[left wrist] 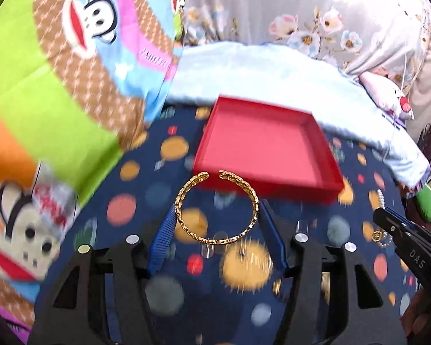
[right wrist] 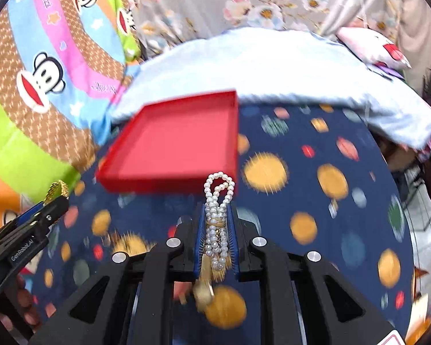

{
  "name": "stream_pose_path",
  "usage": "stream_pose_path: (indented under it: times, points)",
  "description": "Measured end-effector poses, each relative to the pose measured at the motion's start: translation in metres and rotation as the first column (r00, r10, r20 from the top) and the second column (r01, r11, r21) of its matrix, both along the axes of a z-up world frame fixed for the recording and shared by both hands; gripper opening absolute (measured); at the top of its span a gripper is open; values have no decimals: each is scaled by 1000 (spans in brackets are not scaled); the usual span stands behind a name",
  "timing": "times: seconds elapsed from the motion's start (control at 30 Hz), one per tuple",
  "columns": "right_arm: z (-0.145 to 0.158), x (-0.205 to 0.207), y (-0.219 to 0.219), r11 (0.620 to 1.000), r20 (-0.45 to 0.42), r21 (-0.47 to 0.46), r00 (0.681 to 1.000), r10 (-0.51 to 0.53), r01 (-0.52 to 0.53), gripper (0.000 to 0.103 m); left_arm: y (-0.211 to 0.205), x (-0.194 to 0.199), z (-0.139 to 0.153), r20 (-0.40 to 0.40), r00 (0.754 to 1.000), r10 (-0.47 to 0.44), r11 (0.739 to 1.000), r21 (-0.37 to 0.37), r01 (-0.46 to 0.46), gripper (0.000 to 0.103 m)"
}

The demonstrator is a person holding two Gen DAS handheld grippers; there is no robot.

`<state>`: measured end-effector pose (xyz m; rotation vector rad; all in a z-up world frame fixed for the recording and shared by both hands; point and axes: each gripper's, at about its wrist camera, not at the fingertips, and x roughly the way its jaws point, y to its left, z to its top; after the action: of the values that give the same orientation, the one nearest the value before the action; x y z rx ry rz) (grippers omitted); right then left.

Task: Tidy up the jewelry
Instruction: 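Carry the bangle and pearl necklace into the red tray and open both tools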

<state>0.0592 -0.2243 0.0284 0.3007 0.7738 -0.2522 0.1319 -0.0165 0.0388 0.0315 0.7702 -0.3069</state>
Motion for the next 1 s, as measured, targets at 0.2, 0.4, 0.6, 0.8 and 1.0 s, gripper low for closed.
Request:
stream_pose_path:
  times: [0.2, 0.4, 0.6, 0.8, 1.0]
  points:
    - [7, 69, -15, 1000, 25, -6, 999, 20, -20, 14, -31, 61, 10, 64, 998, 2, 999, 40, -4, 56]
    - [-16, 116, -21, 999, -25, 0, 999, 34, -34, 14, -54, 116, -16, -7, 1000, 3, 999, 38, -2, 56]
    - [-37, 139, -23, 999, -59, -17, 998, 30, -31, 14, -65, 140, -43, -40, 999, 0, 997, 72, 3, 56]
    - [-39, 146, -20, 996, -62, -85, 998, 26, -31, 18, -71, 153, -57, -62, 998, 7, 997, 78, -2, 57]
    - [-16, 97, -27, 999, -2, -43, 1000, -5, 5, 32, -57, 129, -40, -3, 1000, 31, 995, 91, -30, 63]
